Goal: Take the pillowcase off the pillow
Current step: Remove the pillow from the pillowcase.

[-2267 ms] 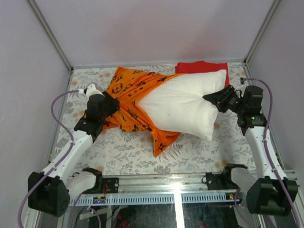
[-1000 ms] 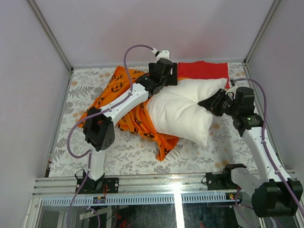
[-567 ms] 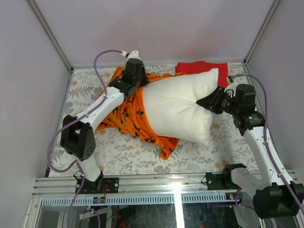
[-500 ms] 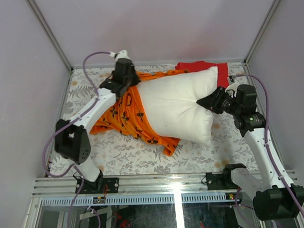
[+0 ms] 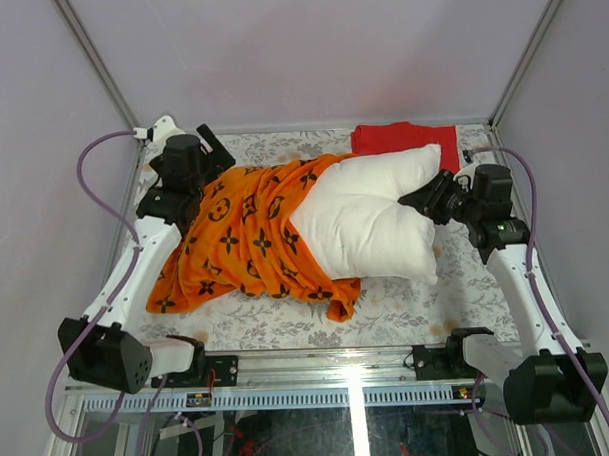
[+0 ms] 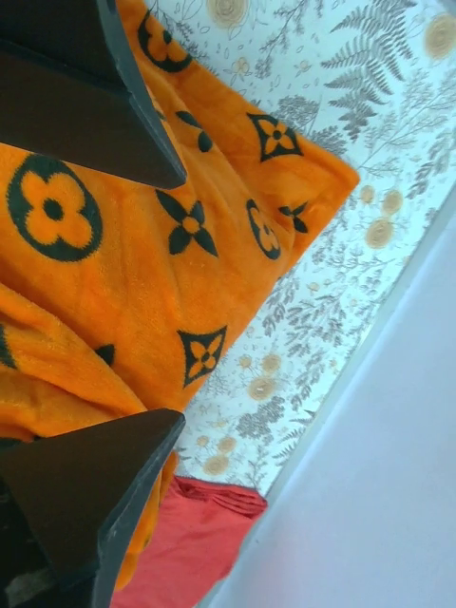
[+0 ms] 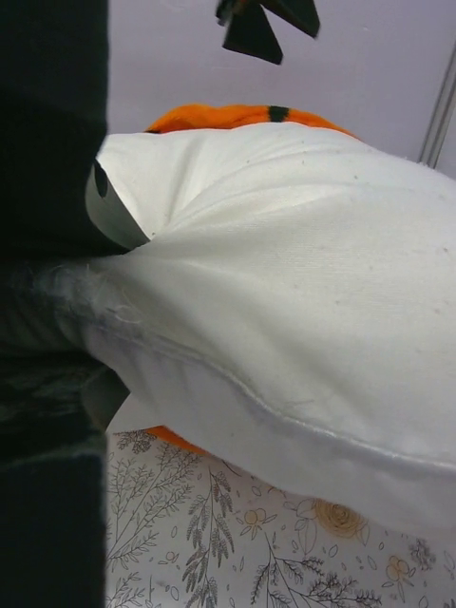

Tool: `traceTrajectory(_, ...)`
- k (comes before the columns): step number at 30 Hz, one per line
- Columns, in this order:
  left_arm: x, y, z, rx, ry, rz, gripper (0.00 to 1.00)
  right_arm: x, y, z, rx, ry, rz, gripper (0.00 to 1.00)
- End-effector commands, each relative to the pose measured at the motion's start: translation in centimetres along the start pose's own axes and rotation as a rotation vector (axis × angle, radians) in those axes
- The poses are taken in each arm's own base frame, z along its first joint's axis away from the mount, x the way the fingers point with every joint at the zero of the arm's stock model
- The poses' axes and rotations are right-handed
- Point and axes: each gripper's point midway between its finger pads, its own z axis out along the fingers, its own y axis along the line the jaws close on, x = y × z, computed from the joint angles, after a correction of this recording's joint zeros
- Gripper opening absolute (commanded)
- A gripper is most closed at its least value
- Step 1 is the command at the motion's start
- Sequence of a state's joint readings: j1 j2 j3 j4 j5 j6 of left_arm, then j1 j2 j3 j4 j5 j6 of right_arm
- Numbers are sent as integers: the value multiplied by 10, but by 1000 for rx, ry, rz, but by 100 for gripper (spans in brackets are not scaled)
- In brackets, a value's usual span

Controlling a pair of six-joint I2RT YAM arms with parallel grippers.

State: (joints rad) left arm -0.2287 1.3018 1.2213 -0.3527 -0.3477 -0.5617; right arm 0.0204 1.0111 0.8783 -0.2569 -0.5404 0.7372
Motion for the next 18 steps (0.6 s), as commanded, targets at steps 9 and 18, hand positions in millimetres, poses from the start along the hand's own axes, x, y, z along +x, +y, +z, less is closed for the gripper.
traceTrajectory(9,23,22,2,-82,58,46,100,-54,40,-4,-172,-108,16,0)
traceTrajectory(18,118,45,46,-88,254,95,100,-46,32,2,-173,-78,33,0)
